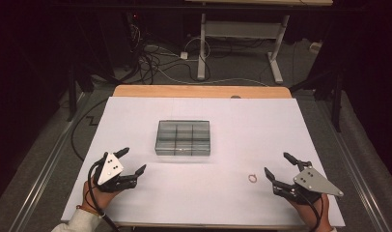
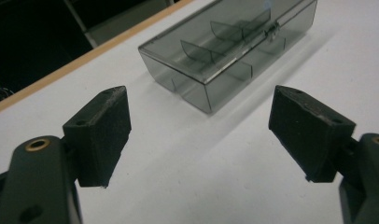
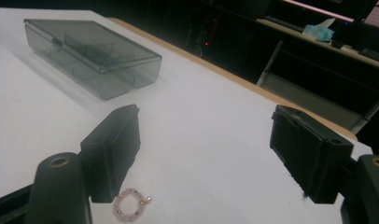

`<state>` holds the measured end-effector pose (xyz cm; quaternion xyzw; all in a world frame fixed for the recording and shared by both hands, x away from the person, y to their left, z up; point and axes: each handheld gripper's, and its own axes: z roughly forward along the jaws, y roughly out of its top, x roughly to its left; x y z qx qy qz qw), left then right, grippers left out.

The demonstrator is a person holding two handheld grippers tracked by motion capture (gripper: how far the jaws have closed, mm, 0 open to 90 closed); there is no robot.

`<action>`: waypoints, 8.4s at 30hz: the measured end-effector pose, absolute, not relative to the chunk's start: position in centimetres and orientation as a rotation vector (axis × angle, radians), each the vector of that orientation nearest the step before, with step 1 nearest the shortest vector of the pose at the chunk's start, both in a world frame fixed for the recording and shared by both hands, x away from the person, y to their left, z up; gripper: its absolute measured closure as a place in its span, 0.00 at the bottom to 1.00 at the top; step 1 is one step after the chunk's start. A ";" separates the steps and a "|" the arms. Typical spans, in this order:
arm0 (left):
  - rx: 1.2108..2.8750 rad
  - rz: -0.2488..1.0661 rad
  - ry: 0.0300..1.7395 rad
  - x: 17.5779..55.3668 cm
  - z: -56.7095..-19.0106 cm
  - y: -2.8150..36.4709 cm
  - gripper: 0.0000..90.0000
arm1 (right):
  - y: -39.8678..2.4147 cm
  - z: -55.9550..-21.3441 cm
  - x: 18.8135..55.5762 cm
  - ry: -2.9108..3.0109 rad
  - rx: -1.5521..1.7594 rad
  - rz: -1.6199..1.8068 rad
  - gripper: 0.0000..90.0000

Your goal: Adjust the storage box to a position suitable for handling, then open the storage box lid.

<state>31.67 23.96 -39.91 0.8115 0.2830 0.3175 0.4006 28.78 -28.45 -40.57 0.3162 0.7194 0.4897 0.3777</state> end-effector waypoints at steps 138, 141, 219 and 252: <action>2.339 0.659 0.641 38.2 -39.2 16.7 0.91 | -21.4 -41.2 38.2 2.260 0.711 1.095 0.96; 2.304 0.711 0.627 37.8 -38.7 17.0 0.87 | -21.8 -40.8 37.8 2.234 0.725 1.119 0.94; 2.305 0.356 0.715 34.3 -41.0 17.7 0.38 | -20.0 -41.8 31.9 2.331 0.518 1.150 1.00; 2.237 0.226 0.729 36.5 -40.8 15.7 0.61 | -12.2 -44.0 34.8 2.466 0.411 1.064 1.00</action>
